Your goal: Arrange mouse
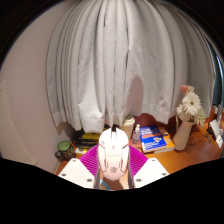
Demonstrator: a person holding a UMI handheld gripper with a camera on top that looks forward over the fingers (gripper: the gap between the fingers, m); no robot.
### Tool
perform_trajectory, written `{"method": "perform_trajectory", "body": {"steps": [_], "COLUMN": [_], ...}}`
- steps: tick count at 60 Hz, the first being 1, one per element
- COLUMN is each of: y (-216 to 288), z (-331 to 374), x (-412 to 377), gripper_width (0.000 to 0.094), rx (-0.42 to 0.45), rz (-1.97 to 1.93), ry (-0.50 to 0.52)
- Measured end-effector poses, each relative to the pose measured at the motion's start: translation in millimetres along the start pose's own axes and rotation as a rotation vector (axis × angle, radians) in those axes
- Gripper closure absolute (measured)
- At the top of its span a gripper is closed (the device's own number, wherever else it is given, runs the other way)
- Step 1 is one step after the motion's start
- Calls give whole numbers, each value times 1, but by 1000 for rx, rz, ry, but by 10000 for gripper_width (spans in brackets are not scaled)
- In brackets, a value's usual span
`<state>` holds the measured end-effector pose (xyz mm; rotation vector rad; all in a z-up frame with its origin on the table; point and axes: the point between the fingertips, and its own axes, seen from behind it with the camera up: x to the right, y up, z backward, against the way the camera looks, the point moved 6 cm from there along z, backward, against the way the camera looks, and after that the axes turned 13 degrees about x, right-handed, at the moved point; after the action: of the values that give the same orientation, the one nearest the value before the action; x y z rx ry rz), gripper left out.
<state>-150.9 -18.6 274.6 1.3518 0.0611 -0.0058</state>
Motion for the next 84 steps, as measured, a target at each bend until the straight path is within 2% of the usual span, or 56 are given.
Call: {"method": "perform_trajectory", "body": {"steps": [10,19,27,29,35,45,47,51,53,71,84], "y": [-108,-204,-253,-253,-255,-258,-257,-247,-235,-105,-47], "z": [-3,-1,7,7,9,7,8,15,19,93,144], "x": [-80,-106,-109,-110,-111,-112,-113,-114,-114,-65,-4], "gripper_width": [551,551,551,551,550,401,336,126,92,85,95], "rx": [-170,-327,-418,-386,-395,-399,-416,-432,-412,-262,-176], "rz": [10,56,65,68,46,44,36,2,-14,-32,-5], "ry": [56,68,50,47,34,47,51,53,59,55,13]}}
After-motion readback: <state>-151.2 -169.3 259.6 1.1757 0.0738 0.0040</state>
